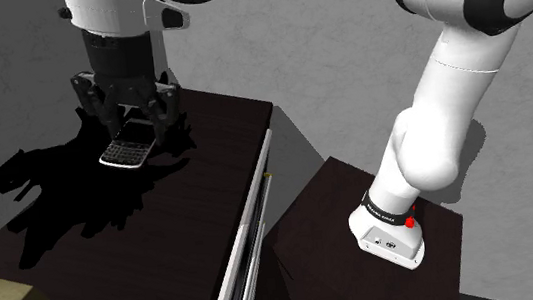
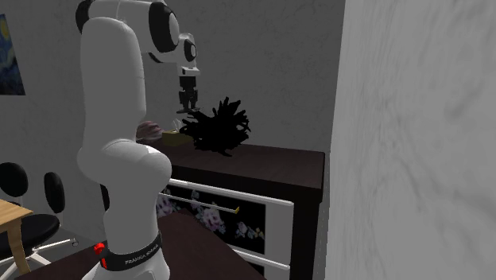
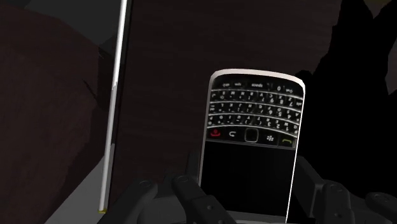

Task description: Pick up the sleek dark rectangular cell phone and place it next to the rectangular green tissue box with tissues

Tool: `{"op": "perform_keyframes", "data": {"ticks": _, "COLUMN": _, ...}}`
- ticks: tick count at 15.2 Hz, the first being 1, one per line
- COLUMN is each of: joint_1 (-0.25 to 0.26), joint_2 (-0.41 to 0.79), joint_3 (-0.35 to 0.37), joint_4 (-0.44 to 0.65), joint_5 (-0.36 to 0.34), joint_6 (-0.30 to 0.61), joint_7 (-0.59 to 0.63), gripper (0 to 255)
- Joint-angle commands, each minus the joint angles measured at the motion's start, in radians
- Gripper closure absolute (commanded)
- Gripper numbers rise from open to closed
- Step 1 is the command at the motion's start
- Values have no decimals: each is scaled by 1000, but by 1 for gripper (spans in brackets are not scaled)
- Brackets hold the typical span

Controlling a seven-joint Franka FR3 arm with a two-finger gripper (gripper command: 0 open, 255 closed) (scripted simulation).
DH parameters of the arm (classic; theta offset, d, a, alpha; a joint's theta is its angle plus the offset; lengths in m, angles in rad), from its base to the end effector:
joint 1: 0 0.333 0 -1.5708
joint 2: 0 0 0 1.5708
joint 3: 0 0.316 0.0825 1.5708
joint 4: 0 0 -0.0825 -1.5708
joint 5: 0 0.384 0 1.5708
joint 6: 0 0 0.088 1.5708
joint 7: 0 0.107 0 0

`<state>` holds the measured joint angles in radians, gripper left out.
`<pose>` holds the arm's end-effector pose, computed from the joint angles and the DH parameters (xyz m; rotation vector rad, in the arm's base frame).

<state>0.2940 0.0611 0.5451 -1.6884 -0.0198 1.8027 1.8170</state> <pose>0.3983 0.4296 0.5592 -2.7192 1.4430 -0.0047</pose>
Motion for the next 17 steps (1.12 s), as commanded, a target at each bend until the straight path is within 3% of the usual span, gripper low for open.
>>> {"op": "perform_keyframes", "data": {"ticks": 1, "joint_1": 30, "joint_2": 34, "joint_3": 23, "joint_4": 38, "joint_5": -23, "joint_6": -9, "joint_7": 57, "gripper": 255}}
{"op": "perform_keyframes", "data": {"ticks": 9, "joint_1": 192, "joint_2": 226, "joint_3": 84, "joint_4": 253, "joint_5": -153, "joint_6": -72, "joint_7": 273, "gripper": 255}}
{"op": "perform_keyframes", "data": {"ticks": 17, "joint_1": 180, "joint_2": 218, "joint_3": 79, "joint_4": 135, "joint_5": -151, "joint_6": 39, "joint_7": 275, "gripper": 255}}
